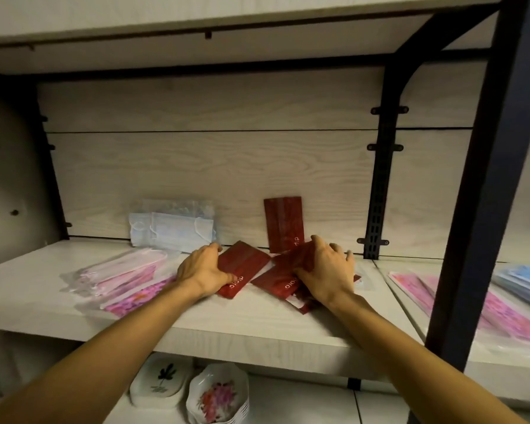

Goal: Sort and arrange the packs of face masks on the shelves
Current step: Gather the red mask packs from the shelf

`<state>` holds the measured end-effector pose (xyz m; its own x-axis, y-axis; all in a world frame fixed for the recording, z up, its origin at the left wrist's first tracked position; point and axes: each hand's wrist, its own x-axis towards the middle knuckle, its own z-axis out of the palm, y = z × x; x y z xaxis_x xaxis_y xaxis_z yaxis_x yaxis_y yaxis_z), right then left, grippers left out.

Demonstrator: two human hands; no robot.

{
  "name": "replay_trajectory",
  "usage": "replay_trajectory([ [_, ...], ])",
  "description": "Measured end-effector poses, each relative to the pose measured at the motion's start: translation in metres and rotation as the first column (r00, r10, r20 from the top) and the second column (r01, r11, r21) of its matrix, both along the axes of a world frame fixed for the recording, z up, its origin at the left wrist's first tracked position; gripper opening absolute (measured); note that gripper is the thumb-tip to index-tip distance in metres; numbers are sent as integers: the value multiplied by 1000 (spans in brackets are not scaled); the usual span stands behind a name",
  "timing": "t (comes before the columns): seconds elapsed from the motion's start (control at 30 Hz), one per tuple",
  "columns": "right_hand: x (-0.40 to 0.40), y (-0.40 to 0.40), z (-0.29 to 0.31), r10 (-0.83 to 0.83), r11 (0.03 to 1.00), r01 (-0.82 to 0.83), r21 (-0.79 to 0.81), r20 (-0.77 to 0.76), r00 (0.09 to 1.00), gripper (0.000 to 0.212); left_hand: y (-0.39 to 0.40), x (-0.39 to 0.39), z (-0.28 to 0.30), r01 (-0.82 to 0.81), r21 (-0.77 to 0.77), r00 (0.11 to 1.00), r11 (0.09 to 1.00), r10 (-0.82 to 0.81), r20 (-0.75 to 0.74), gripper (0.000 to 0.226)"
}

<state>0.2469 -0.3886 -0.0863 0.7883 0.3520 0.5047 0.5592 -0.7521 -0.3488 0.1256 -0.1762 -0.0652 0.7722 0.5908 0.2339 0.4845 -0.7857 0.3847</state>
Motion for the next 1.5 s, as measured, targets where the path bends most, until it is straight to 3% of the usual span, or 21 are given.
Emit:
replay_trajectory([
  [0.07,-1,1,1,54,996,-57,75,37,998,76,1,-3,1,0,-69,996,998,6,85,81],
  [0.17,-10,5,3,183,919,-174,353,9,983,90,4,-13,7,-12,-262,976,965,68,205,69],
  [0.27,-25,8,14,178,818,-129,561,-33,983,98,15,-25,8,76,-551,923,831,150,354,39],
  [0.43,-63,5,35,205,634,-80,769,-67,976,70,23,-58,15,265,-727,832,634,230,504,31],
  [0.53,-80,1,45,166,647,-145,749,48,985,42,23,-75,21,321,-747,833,582,203,515,29],
  [0.7,-100,-7,46,183,708,-154,689,32,983,31,20,-83,13,237,-773,897,589,173,407,34],
  [0.77,-105,-10,40,203,723,-139,677,-16,979,32,20,-81,6,151,-648,932,746,111,346,34],
  [0.83,-105,-13,36,222,709,-113,696,-68,973,31,20,-83,0,40,-370,975,928,45,219,35],
  [0.87,-104,-13,34,226,695,-98,712,-87,970,31,19,-85,-2,18,-264,983,964,31,183,34],
  [0.93,-104,-14,34,226,679,-78,730,-107,968,29,19,-89,-3,12,-204,985,979,24,173,32],
  [1.03,-107,-17,37,235,650,-72,757,-110,966,26,17,-94,3,93,-356,954,930,20,301,20],
  [1.17,-119,-28,49,269,575,-71,815,-106,957,23,16,-99,13,301,-571,874,764,19,486,9],
  [1.33,-158,-63,69,303,454,-41,890,-111,947,22,-14,-119,37,472,-585,790,659,-22,613,14],
  [1.5,-209,-116,76,269,429,-28,903,-98,958,25,-79,-135,43,600,-575,751,556,-145,644,12],
])
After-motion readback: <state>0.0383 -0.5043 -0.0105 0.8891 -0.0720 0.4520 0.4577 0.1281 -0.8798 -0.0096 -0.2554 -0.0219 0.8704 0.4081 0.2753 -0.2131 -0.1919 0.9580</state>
